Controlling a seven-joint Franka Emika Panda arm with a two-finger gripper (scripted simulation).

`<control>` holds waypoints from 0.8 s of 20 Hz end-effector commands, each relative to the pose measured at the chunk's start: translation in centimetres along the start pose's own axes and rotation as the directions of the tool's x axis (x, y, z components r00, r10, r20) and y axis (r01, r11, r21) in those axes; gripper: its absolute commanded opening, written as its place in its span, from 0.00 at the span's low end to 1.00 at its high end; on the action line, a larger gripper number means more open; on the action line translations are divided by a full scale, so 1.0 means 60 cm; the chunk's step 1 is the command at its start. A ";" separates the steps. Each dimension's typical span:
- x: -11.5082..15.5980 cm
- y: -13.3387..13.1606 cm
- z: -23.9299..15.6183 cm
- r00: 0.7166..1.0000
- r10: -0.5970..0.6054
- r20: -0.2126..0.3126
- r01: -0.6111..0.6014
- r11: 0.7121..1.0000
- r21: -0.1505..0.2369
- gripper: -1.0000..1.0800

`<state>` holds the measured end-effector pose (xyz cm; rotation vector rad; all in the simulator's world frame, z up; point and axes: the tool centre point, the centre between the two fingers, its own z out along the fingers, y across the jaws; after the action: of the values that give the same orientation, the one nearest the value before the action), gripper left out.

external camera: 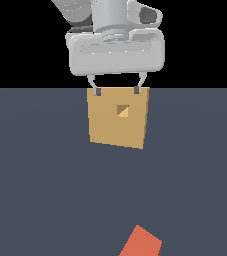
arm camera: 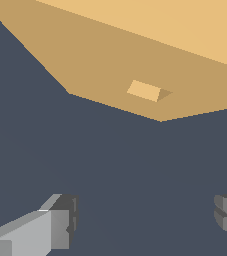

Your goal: Insert the peg into the horizontal hole in a box.

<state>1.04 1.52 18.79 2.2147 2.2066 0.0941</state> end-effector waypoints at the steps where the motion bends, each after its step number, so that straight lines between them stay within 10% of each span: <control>1: 0.000 0.000 0.000 1.000 0.000 0.000 0.000 1.000 0.000 0.96; 8: -0.056 0.007 0.019 0.998 0.063 0.006 -0.063 0.998 0.004 0.96; 16: -0.259 0.000 0.087 0.957 0.289 0.028 -0.290 0.957 0.014 0.96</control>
<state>1.62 -10.95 14.14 2.4651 1.9287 0.0584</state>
